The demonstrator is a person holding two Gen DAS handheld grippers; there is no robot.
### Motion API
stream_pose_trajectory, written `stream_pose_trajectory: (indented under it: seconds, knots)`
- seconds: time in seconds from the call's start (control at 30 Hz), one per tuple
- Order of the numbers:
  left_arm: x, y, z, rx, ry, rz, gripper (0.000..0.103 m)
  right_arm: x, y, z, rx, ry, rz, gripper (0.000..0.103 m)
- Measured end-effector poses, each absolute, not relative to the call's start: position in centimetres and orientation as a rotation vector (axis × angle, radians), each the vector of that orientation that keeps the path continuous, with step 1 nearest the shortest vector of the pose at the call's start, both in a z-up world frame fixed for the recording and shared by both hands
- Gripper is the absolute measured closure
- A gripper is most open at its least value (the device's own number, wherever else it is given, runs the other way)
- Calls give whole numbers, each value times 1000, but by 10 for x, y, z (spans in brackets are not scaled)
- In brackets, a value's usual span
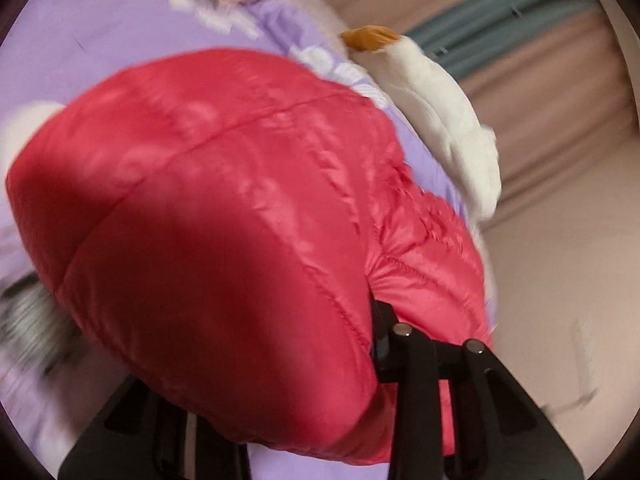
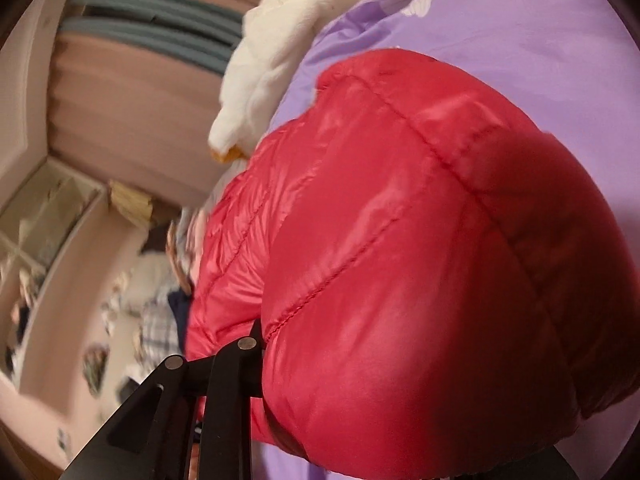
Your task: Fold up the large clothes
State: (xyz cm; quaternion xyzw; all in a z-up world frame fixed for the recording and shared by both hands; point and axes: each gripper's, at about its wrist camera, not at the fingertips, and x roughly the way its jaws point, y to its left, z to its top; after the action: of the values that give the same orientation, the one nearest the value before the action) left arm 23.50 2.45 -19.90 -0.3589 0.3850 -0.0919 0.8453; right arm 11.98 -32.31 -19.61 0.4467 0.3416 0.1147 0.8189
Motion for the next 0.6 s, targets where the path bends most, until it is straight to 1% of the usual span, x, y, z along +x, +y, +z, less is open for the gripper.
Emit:
stream_pose_trajectory:
  seconds: [0.13,0.2,0.27,0.3,0.33,0.37,0.43,0.5,0.53,0.57,0.6]
  knots:
    - [180,18,-191,-648,830,-236,68,64,-331,-198,950,744,229,77]
    - [165,16,-193,-628,831,-253,65,46,-330,-201,955,757,211,76]
    - [154,19,-199,-628,816,-265,53,45,-326,-200,896,757,184,74]
    - [151,22,-206,-623,814,-266,49,48,-324,-200,855,768,172,73]
    - [153,23,-208,-609,813,-259,40,49,-323,-200,852,779,160,73]
    - [152,23,-209,-568,811,-248,36,49,-324,-200,863,788,146,71]
    - [154,23,-205,-538,807,-249,34,51,-324,-198,851,802,121,68]
    - [150,27,-204,-541,810,-245,29,52,-323,-197,802,800,114,65]
    - [149,29,-205,-548,816,-239,24,52,-324,-197,795,800,115,63]
    - [152,31,-206,-556,825,-232,22,51,-325,-197,801,802,113,62]
    - [152,33,-207,-569,831,-234,21,49,-328,-197,816,810,109,60]
